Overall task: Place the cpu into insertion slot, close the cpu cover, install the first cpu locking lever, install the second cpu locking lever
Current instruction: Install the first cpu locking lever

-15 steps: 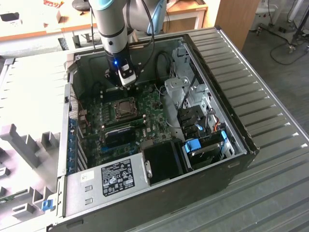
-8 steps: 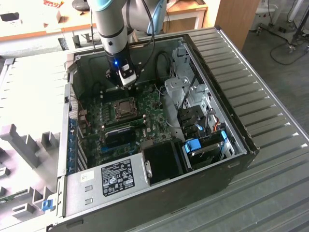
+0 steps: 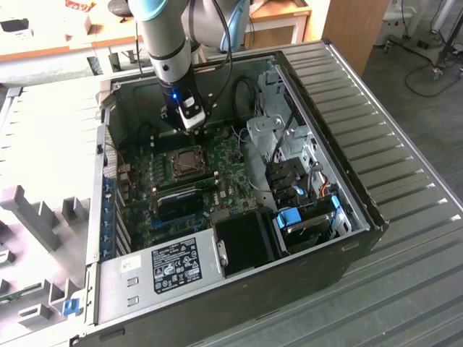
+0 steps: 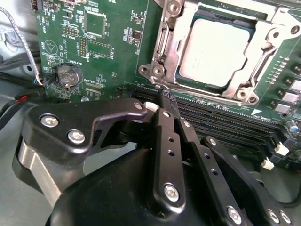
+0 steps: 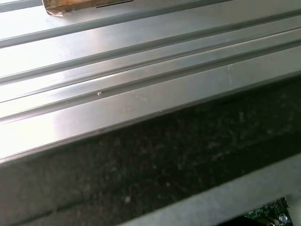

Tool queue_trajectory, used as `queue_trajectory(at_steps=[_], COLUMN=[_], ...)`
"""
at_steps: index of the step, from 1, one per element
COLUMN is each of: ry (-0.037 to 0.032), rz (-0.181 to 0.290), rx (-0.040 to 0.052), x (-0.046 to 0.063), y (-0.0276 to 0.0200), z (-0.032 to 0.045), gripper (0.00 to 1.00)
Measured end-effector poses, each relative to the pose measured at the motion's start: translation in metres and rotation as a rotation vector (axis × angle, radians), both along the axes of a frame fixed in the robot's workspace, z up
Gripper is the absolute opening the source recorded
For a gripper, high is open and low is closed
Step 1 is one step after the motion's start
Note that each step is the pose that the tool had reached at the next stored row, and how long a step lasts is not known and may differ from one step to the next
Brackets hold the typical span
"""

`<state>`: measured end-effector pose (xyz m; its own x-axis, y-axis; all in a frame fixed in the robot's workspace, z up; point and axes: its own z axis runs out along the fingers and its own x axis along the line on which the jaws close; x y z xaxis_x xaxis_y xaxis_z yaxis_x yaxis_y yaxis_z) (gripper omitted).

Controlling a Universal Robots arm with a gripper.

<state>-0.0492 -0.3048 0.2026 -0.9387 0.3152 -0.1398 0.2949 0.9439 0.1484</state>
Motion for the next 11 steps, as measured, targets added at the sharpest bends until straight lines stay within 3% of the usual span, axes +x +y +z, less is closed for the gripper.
queue_trajectory(at_steps=[11], ry=[-0.0081], rz=[0.001], rx=[0.0020], x=[-0.0017], y=[-0.0016], z=[-0.0025], gripper=[0.10])
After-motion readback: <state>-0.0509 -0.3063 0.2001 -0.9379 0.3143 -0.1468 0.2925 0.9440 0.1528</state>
